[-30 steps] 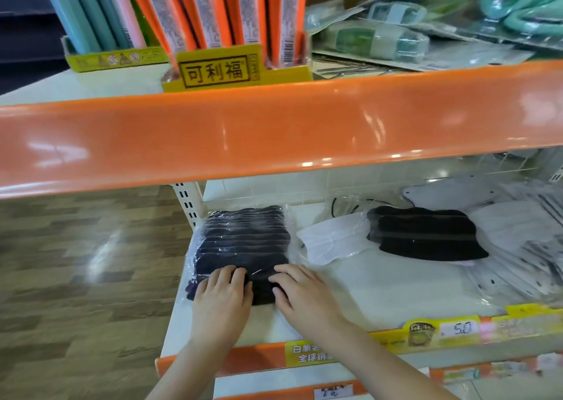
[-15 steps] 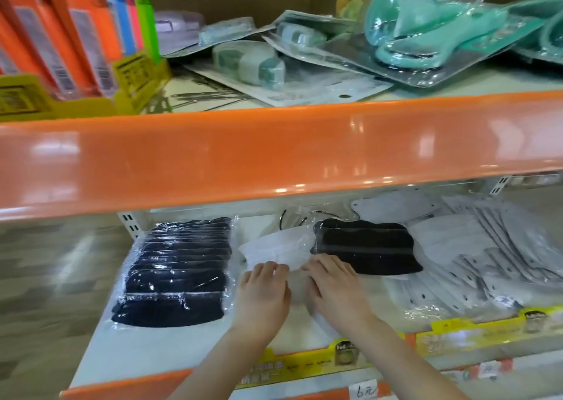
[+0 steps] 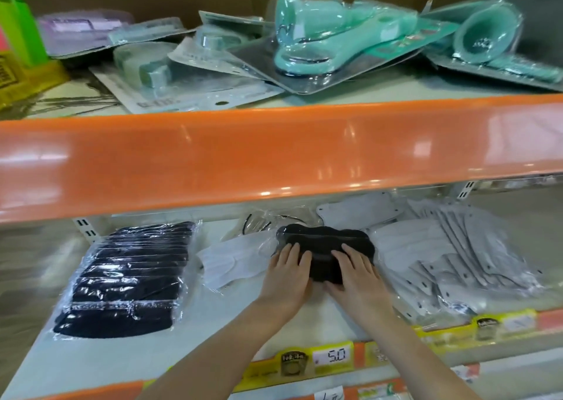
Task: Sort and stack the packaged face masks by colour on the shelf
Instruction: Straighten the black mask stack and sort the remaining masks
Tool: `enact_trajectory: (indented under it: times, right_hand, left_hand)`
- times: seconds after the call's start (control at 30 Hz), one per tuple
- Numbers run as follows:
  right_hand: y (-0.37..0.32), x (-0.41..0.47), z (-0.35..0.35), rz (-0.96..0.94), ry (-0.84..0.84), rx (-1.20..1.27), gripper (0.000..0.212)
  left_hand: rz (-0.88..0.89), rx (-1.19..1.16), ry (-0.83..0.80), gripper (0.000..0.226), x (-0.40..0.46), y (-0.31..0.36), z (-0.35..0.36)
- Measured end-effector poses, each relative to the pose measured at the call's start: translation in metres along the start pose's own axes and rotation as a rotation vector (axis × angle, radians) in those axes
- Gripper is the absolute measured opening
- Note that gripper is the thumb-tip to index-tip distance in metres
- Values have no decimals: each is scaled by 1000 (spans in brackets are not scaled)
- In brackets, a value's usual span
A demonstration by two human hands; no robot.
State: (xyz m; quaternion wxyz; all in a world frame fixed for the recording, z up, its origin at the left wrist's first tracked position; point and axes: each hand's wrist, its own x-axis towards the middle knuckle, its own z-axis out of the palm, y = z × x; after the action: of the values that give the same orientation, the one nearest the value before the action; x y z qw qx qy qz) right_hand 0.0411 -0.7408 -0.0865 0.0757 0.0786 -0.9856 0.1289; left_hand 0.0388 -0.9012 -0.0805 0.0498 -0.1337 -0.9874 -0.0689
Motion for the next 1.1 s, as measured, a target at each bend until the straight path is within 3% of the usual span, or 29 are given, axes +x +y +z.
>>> enact_trajectory:
  times: [0.27,0.5,0.63,0.73,0.83,1.0,1.1]
  right_hand:
    - [7,6,-3,-85,-32,-24,53]
    - [7,-1,7,-93,161,63,28]
    - [5,-3,-6,-48,163,77,6]
    - [-2,-3,-20,-8,76,62,21]
    - [-10,-6,-29,-12,33,29,26]
    - [-29,-11,-28,-140,280,34,25]
    - [-39,-12,-24,-196,309,-21,34]
  left_hand:
    - [39,72,132,44,4,-1,11]
    - [99,122,167,44,-7,-2,9]
    - [99,152,158,55,-8,-3,8]
    - [124,161,187,68,-11,-1,1]
    - [173,169,231,60,-14,0,-9]
    - [163,175,320,49,-12,-12,-26]
    - [157,169,431,43,-15,-27,-45]
